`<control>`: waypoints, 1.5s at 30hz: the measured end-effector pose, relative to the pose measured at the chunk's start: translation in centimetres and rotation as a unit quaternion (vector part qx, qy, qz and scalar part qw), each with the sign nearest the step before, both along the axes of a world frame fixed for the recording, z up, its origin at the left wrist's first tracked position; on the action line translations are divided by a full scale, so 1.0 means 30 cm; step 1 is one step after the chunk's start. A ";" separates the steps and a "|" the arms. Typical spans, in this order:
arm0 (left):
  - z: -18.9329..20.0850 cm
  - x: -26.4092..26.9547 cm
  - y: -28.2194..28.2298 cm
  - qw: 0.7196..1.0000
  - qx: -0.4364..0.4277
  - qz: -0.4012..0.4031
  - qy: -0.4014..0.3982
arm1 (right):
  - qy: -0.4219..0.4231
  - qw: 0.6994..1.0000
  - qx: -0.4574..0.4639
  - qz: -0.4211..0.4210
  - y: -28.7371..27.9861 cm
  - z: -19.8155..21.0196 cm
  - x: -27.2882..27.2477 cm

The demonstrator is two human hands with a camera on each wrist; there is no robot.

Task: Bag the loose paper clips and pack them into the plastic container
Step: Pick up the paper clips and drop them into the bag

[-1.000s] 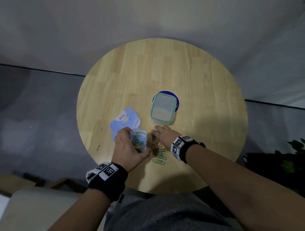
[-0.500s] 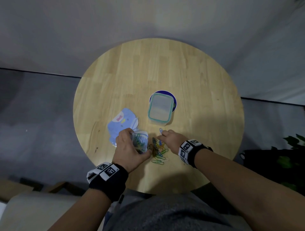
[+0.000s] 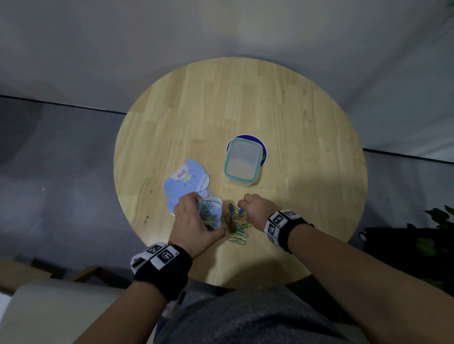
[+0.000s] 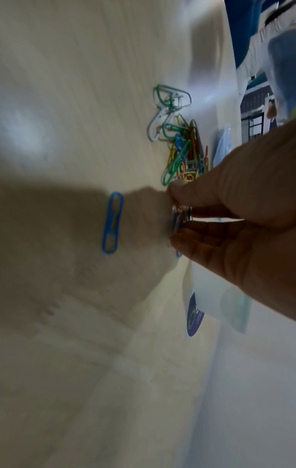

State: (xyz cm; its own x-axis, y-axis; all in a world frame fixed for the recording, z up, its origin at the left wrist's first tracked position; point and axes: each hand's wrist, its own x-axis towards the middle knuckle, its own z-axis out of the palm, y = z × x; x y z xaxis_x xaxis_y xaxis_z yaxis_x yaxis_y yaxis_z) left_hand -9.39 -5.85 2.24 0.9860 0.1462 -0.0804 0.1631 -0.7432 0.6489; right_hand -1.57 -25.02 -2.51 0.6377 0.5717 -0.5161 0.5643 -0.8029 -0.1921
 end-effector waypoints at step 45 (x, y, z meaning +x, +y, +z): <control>0.132 0.107 -0.187 0.982 -0.189 -0.015 0.011 | 0.056 0.907 0.333 -0.250 -0.022 0.466 -0.020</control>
